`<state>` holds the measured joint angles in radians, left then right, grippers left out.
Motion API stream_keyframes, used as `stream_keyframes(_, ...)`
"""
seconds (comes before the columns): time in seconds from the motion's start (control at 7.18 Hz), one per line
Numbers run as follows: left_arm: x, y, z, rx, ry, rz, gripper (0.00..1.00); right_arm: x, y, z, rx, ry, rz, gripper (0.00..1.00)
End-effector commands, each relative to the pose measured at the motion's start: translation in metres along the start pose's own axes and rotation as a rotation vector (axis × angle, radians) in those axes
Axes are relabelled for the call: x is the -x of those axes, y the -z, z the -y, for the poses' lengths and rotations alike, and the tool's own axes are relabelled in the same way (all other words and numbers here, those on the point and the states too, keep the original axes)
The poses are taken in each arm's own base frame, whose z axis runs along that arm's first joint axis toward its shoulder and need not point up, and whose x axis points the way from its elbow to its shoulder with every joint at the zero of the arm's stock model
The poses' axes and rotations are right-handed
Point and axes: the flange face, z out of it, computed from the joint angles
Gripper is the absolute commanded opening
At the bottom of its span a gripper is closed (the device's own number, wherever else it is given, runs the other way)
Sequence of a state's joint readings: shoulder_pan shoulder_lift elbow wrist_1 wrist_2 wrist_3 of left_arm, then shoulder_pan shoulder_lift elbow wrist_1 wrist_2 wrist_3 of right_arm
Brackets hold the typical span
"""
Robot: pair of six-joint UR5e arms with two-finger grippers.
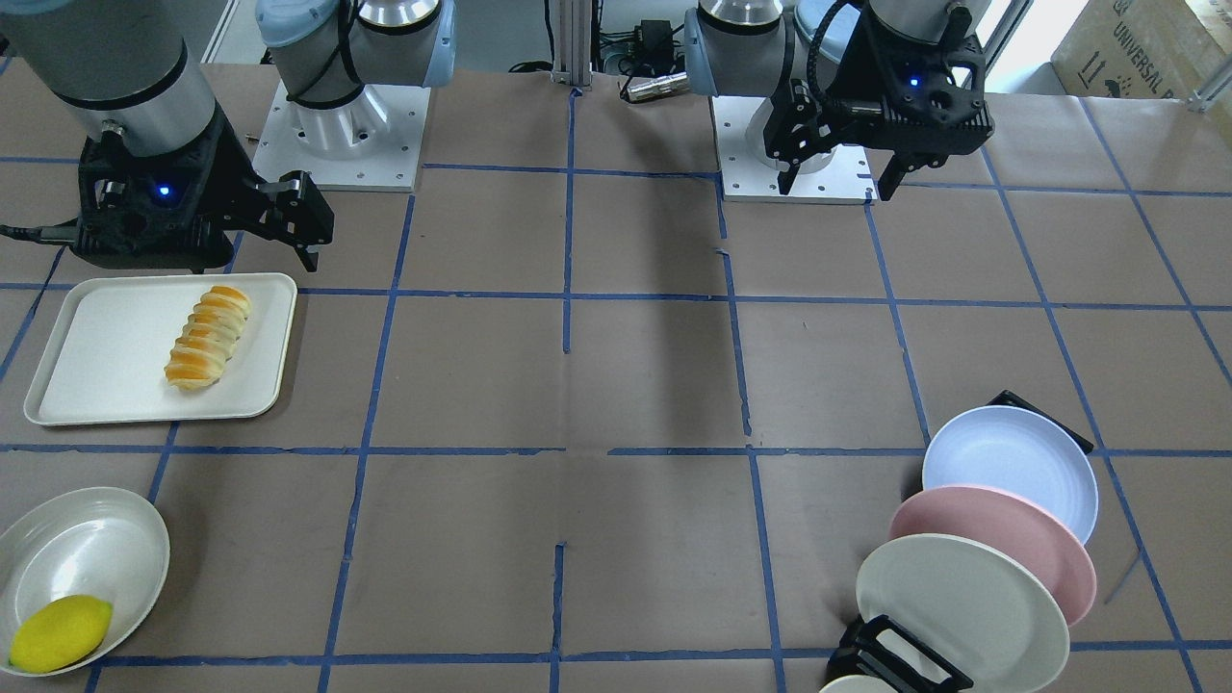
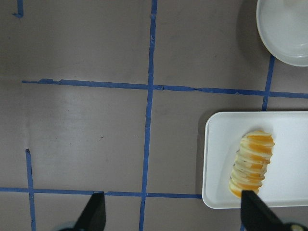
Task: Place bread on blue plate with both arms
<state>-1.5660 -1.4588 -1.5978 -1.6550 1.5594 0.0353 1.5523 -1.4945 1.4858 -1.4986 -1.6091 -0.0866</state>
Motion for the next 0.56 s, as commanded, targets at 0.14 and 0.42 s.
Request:
stream_keyframes(0.14,0.000,0.000,-0.002,0.004,0.001,-0.003,1.00,-0.001,-0.001,0.004,-0.008,-0.004,-0.001,1.00)
stream_keyframes(0.42,0.031,-0.009,0.020,0.025,0.040,0.000,1.00,-0.001,-0.004,0.005,-0.002,-0.002,0.000,1.00)
